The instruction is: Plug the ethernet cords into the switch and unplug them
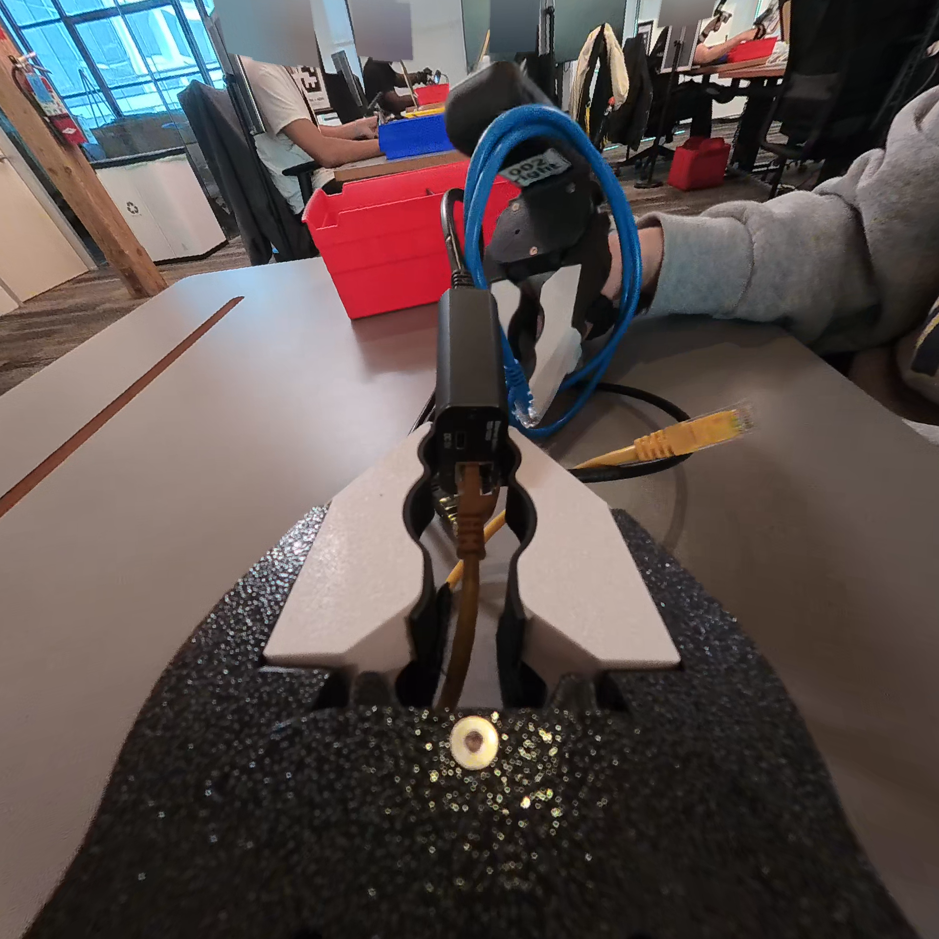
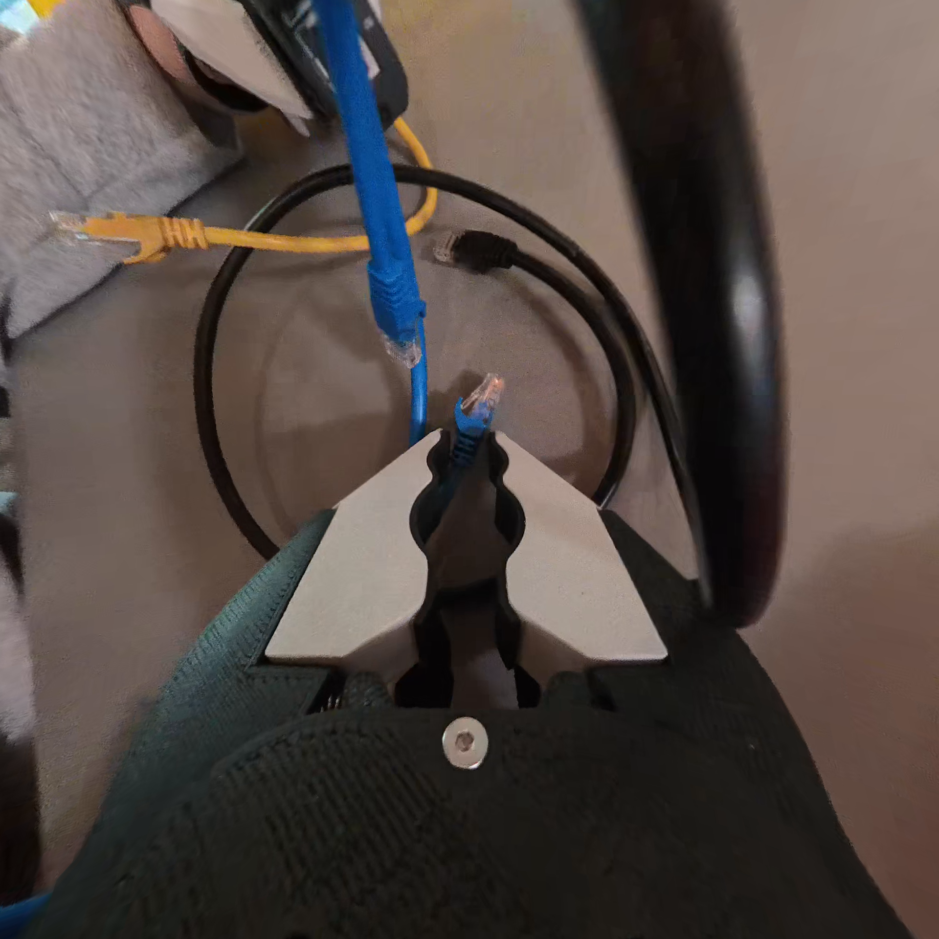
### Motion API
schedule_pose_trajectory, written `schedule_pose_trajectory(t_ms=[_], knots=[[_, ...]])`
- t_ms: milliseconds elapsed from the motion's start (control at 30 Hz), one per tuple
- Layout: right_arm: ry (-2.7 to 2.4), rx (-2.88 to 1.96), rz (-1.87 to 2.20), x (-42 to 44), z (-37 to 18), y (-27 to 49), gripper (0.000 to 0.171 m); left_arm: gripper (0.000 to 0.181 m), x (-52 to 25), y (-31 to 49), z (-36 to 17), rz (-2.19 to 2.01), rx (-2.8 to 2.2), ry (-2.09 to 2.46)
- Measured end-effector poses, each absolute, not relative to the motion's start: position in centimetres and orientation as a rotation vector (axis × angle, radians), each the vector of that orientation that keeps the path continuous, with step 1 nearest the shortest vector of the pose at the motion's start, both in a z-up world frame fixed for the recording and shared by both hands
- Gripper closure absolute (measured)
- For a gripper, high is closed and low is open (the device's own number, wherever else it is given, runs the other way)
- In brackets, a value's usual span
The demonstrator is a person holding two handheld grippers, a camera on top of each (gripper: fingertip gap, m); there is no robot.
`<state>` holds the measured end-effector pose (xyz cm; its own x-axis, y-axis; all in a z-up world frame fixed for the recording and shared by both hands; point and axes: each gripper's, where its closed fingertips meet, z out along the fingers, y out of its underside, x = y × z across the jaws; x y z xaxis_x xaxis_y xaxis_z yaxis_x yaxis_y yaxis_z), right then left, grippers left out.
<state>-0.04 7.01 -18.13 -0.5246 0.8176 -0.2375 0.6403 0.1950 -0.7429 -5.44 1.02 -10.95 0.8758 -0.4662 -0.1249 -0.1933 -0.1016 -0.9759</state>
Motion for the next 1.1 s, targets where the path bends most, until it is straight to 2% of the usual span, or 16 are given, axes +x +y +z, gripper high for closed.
schedule_pose_trajectory(t_ms=[167,333,433,633,900,1100], knots=[[-2.24,-1.291,1.178,0.0,-17.8,6.6,0.161,0.16,-5.4,1.0,-11.0,-0.246,-1.679,0.52],[-2.294,-1.167,1.489,1.5,-14.6,4.2,0.162,0.16,-4.7,0.5,-10.3,-0.306,-1.653,0.539],[-2.396,-0.921,1.563,3.9,-12.6,2.4,0.163,0.16,-4.7,0.5,-9.7,-0.283,-1.629,0.542],[-2.397,-0.654,1.037,5.8,-9.9,3.9,0.162,0.16,-4.9,0.4,-7.6,-0.2,-1.534,0.531],[-2.16,-0.602,0.847,9.7,-0.6,8.7,0.163,0.16,-5.6,0.2,-5.2,0.081,-1.466,0.556],[-2.042,-0.608,0.588,8.7,3.7,14.6,0.163,0.16,-2.1,1.8,-4.2,0.349,-1.423,0.713]])
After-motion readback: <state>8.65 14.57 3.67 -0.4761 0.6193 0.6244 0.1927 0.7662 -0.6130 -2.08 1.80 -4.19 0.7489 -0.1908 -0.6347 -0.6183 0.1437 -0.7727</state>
